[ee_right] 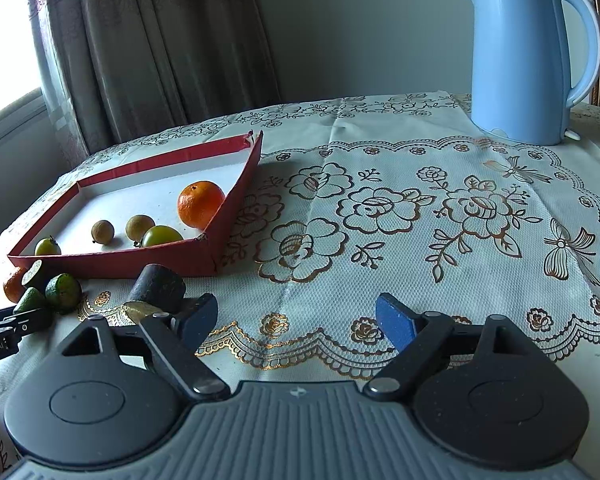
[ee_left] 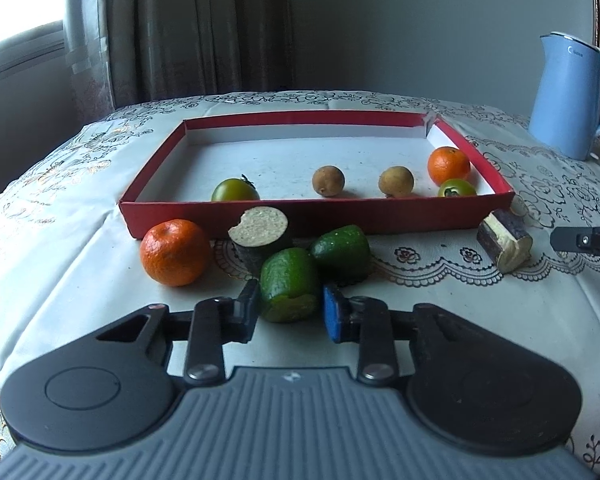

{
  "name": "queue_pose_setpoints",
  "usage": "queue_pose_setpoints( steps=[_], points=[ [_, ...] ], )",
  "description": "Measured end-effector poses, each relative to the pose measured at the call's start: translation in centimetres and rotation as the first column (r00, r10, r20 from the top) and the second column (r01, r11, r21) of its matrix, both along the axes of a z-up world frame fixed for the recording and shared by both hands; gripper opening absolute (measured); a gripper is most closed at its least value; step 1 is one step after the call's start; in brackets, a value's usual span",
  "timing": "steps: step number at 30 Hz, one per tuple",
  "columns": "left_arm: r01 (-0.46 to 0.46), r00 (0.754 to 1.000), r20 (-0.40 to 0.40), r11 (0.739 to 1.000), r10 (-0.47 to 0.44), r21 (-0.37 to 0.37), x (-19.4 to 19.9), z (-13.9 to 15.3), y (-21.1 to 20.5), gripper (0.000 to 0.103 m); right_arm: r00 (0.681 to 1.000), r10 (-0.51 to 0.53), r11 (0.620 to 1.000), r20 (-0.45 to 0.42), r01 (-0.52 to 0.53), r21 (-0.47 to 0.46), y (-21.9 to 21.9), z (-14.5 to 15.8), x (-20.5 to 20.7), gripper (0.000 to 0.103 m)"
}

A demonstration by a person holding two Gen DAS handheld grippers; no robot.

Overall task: Organize fruits
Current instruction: 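Move the left tool to the green cucumber piece and close on it, then carry the cucumber piece into the red box and open the left gripper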

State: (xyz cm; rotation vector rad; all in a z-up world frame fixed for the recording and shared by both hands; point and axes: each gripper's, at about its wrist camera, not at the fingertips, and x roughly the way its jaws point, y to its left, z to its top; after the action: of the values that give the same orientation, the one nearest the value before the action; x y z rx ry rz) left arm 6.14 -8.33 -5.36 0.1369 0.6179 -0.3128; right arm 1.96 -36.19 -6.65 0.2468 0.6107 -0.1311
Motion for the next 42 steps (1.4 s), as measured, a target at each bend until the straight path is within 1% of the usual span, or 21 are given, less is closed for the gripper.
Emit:
queue_pose_setpoints(
  steps=[6, 10, 14, 18, 23, 33, 34, 35, 36, 42],
  points=[
    [-0.006, 1.0, -0.008, 1.0, 0.006, -0.009, 0.0, 0.1, 0.0, 0.03, 1.0, 0.005, 1.0, 0.0, -0.005, 0.005, 0.0, -0.1, 0.0, 0.089],
    [-0.033, 0.999, -0.014, 0.999, 0.032, -0.013, -0.3, 0.2, 0.4, 0.029, 1.0, 0.006, 1.0, 0.0, -0.006, 0.005, 0.1, -0.1, 0.0, 0.089],
    [-0.055, 0.998, 0.001, 0.998, 0.055, -0.028, -0.6, 0.8, 1.2, 0.029, 1.0, 0.005, 1.0, -0.001, -0.005, 0.004, 0.1, -0.1, 0.0, 0.089],
    [-0.068, 0.997, 0.021, 0.997, 0.069, -0.036, -1.0, 1.7, 2.1, 0.029, 1.0, 0.013, 1.0, -0.008, -0.013, 0.0, 0.2, -0.2, 0.1, 0.092],
    [-0.08, 0.996, 0.04, 0.995, 0.083, -0.051, -1.3, 2.7, 3.2, 0.029, 1.0, 0.016, 0.999, -0.025, -0.017, -0.03, 0.7, -0.2, 0.4, 0.092],
    [-0.111, 0.993, 0.04, 0.991, 0.114, -0.08, -1.3, 3.1, 5.8, 0.029, 0.996, 0.007, 0.988, -0.087, -0.02, -0.153, 2.2, -0.4, 1.1, 0.092],
    [-0.11, 0.993, 0.041, 0.991, 0.114, -0.081, -1.3, 3.2, 6.1, 0.029, 0.996, 0.004, 0.986, -0.093, -0.02, -0.166, 2.4, -0.4, 1.2, 0.093],
    [-0.11, 0.993, 0.043, 0.991, 0.113, -0.081, -1.3, 3.2, 6.3, 0.029, 0.995, -0.014, 0.984, -0.101, -0.004, -0.176, 2.4, -0.5, 1.3, 0.1],
    [-0.109, 0.993, 0.045, 0.991, 0.113, -0.082, -1.4, 3.3, 6.6, 0.029, 0.994, -0.029, 0.984, -0.109, 0.009, -0.176, 2.3, -0.5, 1.4, 0.102],
    [-0.116, 0.991, 0.063, 0.989, 0.122, -0.09, -1.0, 4.0, 7.8, 0.029, 0.993, -0.031, 0.986, -0.113, 0.012, -0.169, 2.1, -0.5, 1.4, 0.103]
  ],
)
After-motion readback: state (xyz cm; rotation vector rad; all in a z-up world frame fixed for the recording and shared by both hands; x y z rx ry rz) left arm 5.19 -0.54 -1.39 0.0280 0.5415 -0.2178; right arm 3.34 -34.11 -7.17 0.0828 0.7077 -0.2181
